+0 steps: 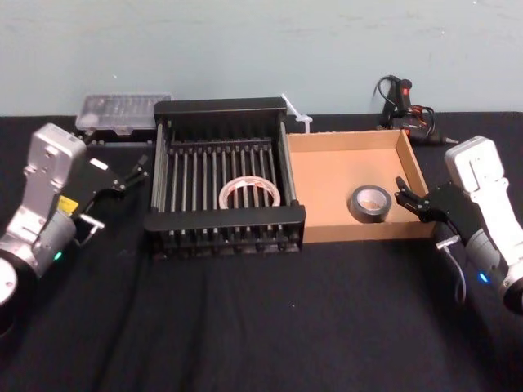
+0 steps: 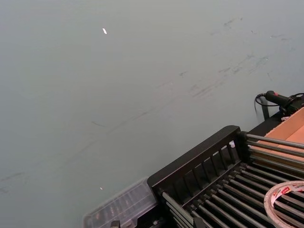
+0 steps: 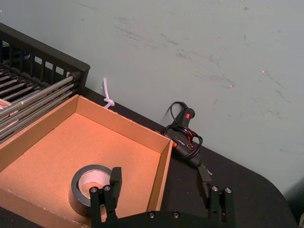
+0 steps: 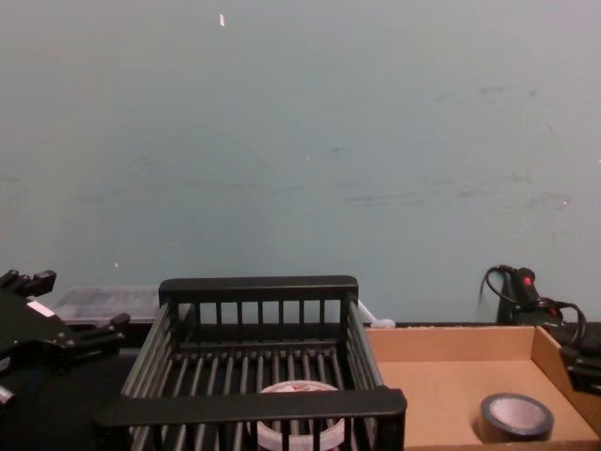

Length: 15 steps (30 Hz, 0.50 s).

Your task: Pick up the white tape and place it into the black box , Pick up the silver tape and place it into the brown box.

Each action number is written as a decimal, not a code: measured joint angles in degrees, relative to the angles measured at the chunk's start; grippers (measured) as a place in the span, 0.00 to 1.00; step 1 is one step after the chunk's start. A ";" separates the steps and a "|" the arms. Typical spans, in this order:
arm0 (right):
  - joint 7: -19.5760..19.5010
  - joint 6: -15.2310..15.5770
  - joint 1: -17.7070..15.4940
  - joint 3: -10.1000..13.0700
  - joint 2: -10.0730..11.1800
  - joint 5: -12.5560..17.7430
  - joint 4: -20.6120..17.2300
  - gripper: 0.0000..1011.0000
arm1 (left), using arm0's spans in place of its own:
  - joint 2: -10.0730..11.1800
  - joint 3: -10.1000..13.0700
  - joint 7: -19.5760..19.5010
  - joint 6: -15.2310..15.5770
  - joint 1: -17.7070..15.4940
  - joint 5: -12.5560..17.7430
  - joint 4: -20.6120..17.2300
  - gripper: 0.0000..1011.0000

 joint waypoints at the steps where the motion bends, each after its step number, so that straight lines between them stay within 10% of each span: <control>1: -0.02 -0.04 0.00 -0.03 0.03 -0.03 0.00 0.99 | 0.00 0.00 0.00 0.00 0.00 0.00 0.00 0.99; 15: -0.14 -0.31 -0.01 -0.26 0.14 -0.24 -0.02 0.99 | 0.00 0.00 0.00 0.00 0.00 0.00 0.00 0.99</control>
